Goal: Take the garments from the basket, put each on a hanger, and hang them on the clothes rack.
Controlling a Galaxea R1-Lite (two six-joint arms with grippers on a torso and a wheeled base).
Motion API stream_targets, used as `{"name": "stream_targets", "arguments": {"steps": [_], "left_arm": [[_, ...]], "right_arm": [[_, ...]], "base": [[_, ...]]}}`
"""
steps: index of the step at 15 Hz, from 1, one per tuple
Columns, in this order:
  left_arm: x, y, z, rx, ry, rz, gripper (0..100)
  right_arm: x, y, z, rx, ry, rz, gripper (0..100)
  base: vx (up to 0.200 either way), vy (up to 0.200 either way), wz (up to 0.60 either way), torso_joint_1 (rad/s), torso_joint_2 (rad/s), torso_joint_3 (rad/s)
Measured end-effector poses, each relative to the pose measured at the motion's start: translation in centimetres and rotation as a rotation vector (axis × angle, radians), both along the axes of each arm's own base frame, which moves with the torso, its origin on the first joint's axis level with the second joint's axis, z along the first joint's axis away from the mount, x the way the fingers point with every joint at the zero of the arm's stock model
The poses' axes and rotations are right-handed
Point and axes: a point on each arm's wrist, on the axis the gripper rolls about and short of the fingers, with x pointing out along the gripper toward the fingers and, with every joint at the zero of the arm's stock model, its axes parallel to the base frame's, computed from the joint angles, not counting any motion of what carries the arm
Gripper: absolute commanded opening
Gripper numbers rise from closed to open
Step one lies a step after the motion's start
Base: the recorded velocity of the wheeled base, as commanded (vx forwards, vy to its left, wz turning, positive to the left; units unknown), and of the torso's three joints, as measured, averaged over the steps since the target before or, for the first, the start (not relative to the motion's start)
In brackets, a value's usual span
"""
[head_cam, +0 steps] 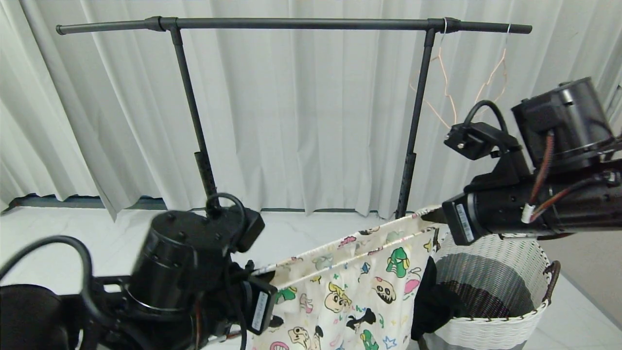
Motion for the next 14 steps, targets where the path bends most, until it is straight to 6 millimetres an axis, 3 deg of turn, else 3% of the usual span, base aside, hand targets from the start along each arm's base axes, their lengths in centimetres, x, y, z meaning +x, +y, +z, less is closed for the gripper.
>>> {"name": "stream_targets", "arguments": {"steps": [3,8,12,14], "left_arm": [[0.7,0.6,5.7,-0.056,-0.072,-0.004,0],[-0.5,1.8,13.9,-0.085,-0.004,-0.098,0],[-1.0,2.0,15.0,-0.046,-0.085,-0.170,0],[-0.7,1.5,15.9,-0.082,-0.188,-0.207,0]], "right_arm": [[-2.6,-2.0,1.8,0.011,-0.048,-0.016,0],[-3.9,-3.1,7.8,0.110,-0.176,-0.024,0],[-5.2,-3.9,9.0,0.083,-0.193,-0.016,0],[-7.5,-4.6,8.4,0.032,-0.136,0.044,0]], "base": [[0.000,0.000,0.00,0.000,0.00,0.000],[0.000,0.000,0.00,0.000,0.00,0.000],[0.000,0.000,0.00,0.000,0.00,0.000],[0.000,0.000,0.00,0.000,0.00,0.000]]}}
